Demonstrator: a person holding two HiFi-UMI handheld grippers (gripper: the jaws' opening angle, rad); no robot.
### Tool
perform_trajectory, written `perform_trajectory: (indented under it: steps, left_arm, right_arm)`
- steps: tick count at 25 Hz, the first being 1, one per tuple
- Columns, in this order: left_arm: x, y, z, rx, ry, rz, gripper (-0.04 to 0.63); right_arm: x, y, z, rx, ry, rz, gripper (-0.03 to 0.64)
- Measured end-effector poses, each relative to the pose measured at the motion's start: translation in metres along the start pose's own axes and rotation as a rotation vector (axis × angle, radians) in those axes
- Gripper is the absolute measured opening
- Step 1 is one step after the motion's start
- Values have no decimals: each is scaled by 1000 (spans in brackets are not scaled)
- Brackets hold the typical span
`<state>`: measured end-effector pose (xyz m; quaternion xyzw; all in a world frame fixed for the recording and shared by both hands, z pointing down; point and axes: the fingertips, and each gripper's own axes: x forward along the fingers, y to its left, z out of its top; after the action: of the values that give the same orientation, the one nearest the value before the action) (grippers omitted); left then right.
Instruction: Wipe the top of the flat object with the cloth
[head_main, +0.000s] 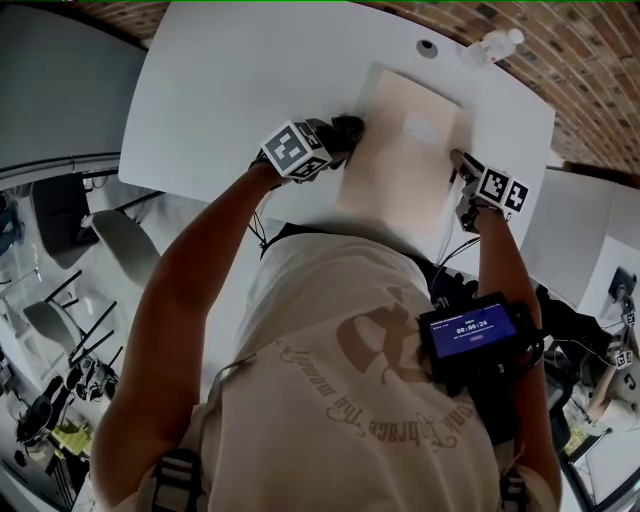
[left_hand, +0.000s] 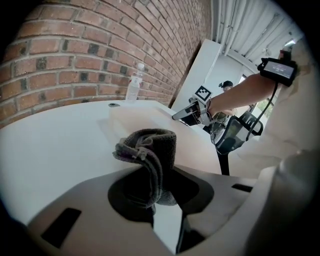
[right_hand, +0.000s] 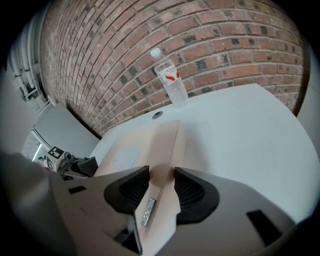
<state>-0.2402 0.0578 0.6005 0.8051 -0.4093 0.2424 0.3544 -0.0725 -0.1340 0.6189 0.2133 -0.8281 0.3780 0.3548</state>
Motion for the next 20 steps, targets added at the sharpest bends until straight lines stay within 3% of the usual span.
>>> perform_trajectory:
  steps: [7, 15, 20]
  left_arm:
    - [-4, -27, -22, -24, -12, -22, 100]
    - [-11, -60, -47, -103, -66, -36, 100]
    - [-15, -78, -63, -92, -60, -39, 100]
  right_arm:
    - [0, -3, 1, 3, -7, -13, 172]
    - [-1, -6, 3, -18, 2, -18, 170]
    - [-2, -6, 4, -22, -6, -29, 170]
